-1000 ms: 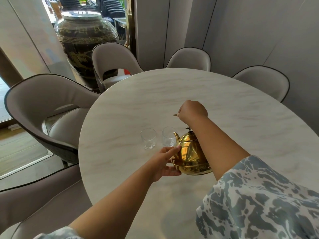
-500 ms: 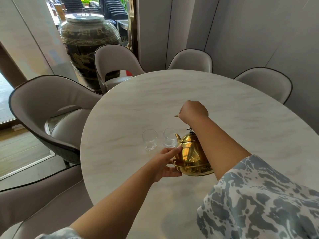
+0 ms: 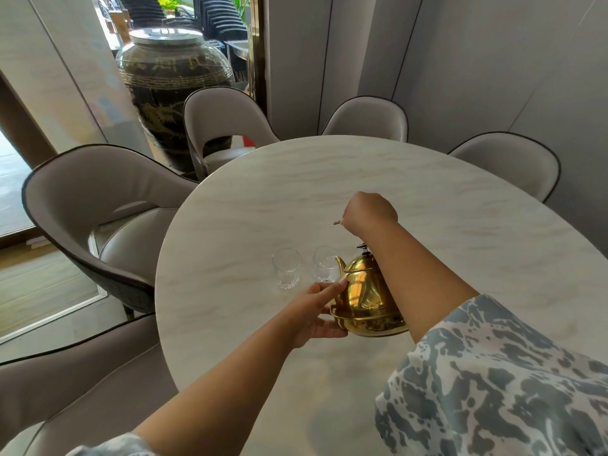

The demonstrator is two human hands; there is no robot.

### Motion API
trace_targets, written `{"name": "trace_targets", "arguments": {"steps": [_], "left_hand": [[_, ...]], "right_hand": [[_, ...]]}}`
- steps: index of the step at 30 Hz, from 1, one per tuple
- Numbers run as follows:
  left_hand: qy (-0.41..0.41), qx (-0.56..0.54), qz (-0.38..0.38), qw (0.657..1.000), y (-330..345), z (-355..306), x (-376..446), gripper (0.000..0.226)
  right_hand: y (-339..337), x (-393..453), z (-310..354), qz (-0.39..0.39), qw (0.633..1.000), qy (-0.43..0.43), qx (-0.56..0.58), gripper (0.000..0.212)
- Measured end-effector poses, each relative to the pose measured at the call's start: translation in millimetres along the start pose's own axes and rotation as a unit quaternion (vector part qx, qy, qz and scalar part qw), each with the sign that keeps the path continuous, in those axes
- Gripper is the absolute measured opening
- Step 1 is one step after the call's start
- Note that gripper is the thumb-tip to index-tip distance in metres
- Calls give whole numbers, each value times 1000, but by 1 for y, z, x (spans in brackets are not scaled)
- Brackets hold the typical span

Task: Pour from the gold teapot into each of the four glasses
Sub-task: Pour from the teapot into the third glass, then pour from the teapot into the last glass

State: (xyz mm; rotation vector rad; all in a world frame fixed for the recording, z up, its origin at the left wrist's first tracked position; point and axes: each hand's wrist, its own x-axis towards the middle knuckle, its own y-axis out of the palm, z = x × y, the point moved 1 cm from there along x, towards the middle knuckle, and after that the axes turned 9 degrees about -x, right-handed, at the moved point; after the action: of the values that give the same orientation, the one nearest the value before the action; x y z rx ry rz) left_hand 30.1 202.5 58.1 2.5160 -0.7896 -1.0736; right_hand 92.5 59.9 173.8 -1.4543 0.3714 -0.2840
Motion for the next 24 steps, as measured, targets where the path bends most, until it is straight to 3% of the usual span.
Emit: {"name": "trace_targets", "arguments": {"steps": [5, 13, 17, 24], "left_hand": [[-3, 5, -6, 1000, 0, -1, 0, 54], [3, 19, 1, 1000, -3, -2, 3, 54], [7, 25, -1, 1000, -6, 0, 6, 53], [21, 24, -24, 999, -12, 10, 13, 59]], "right_hand": [[-2, 0, 1, 7, 1000, 9, -1, 32], [-3, 0, 0, 3, 1000, 15, 1, 31], [5, -2, -5, -16, 999, 9, 26, 13], [23, -22, -17, -77, 993, 11, 84, 21]]}}
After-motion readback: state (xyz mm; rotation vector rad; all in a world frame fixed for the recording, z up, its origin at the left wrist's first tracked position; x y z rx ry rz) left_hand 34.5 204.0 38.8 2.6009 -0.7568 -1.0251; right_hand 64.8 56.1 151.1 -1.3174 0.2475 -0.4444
